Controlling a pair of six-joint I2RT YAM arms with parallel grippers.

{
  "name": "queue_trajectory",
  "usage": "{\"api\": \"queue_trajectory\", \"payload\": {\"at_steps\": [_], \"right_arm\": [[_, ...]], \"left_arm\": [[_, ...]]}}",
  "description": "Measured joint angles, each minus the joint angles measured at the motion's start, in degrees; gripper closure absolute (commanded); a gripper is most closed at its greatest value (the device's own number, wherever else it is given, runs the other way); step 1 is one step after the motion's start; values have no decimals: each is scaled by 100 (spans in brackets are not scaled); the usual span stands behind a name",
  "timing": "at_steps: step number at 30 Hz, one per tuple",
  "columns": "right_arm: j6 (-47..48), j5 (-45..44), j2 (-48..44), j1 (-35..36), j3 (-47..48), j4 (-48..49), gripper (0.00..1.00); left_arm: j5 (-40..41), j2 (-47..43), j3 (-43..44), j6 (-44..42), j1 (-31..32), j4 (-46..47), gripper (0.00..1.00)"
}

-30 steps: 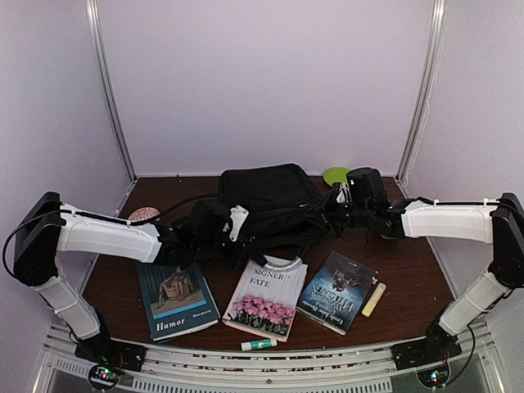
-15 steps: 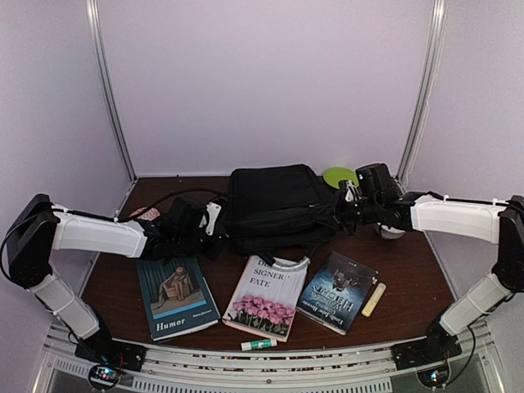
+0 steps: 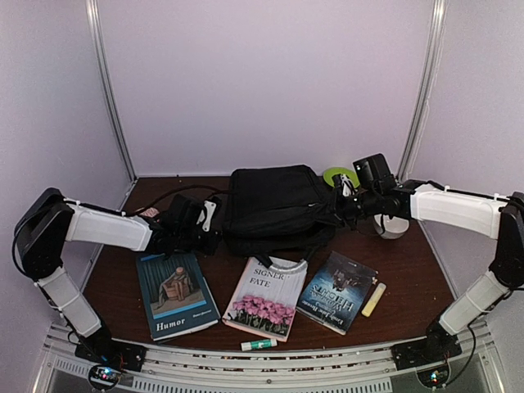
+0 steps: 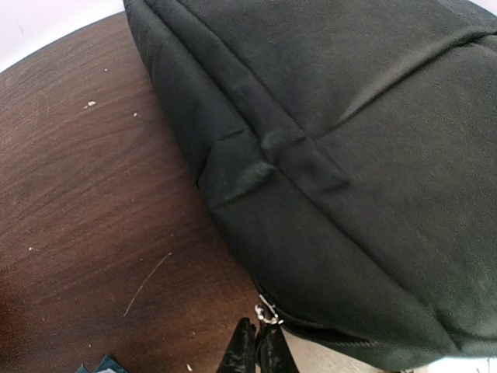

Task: Pack the student bag
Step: Unzip the student bag at the center of the board.

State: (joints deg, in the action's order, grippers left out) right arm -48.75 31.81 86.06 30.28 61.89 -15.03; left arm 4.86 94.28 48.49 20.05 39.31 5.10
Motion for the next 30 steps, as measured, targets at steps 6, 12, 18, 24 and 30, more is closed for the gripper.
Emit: {"api": "queue_trajectory", "payload": {"at_steps": [6,12,18,24,30], "right_arm": [[210,105,52,-22,9,-177,100],[295,153,52,-33,9,-249,100],[286,160,52,-44,11,-256,100],[181,162,55,-44,11,-192,100],[-76,271,85,-44,9,83,100]], "left_arm": [[-24,302,262,-4,-109,-2,99],[-68,262,369,-157,-160,-79,49],[-57,-697,166,-210,-166,-339,3],[184,-1707,116,-592,483,-667,2],[127,-1132,960,-1320,1274,-1064,2]]}}
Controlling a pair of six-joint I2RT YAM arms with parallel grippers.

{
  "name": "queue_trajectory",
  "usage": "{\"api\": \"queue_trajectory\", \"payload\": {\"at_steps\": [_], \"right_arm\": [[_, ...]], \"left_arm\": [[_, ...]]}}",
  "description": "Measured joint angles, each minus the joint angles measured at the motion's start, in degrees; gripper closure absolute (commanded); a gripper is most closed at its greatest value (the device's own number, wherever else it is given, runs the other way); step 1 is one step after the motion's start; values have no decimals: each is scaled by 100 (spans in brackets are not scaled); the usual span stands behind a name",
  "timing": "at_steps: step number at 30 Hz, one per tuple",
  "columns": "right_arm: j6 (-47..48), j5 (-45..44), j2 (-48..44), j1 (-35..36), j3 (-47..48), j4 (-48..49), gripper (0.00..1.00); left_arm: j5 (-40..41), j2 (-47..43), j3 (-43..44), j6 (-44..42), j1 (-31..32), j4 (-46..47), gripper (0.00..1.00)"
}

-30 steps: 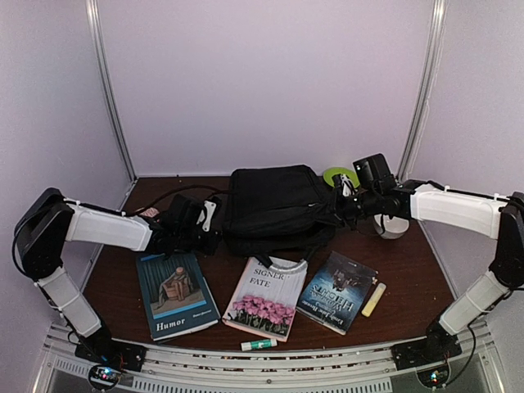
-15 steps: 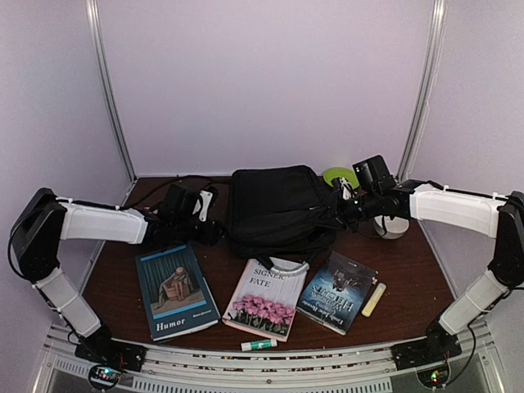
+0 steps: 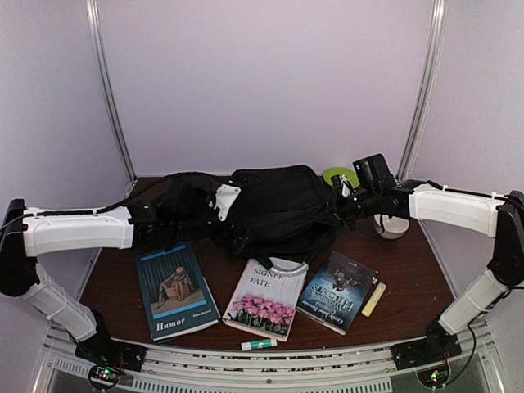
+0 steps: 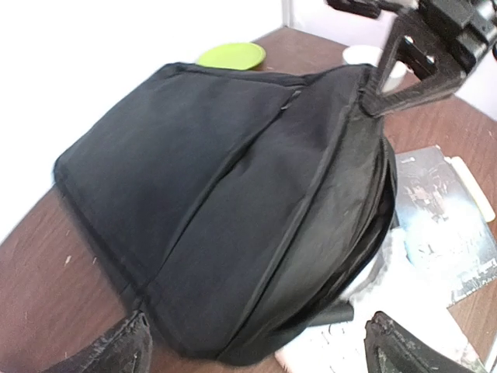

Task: Pack the student bag
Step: Unzip the student bag at the center of the board.

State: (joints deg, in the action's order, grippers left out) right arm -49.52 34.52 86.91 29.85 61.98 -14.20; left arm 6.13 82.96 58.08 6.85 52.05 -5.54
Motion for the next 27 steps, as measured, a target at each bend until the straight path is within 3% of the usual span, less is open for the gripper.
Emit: {"api": "queue_trajectory", "payload": {"at_steps": [9,17,20,23,26,27], "right_arm": [[-317,170,-2,2,-48,278,100],[-387,282,-4,31,-50,330,100],[-382,297,-2,57,-20,323,100],[-378,299,0,68,55,299,100],[-350,304,44,72,195,225,100],[-334,308,90,72,282,184,100]], "left_arm": [[-140,1416,1211,-688,39,-369,2],[-184,1871,1770,-1040,39,-638,2],[-142,2114,2122,-1154,39,-734,7],[-87,2319,2321,-1189,39,-802,20],[-24,2457,2374,-1180,42,-813,51],[22,2490,2391,-1193,42,-839,66]]}}
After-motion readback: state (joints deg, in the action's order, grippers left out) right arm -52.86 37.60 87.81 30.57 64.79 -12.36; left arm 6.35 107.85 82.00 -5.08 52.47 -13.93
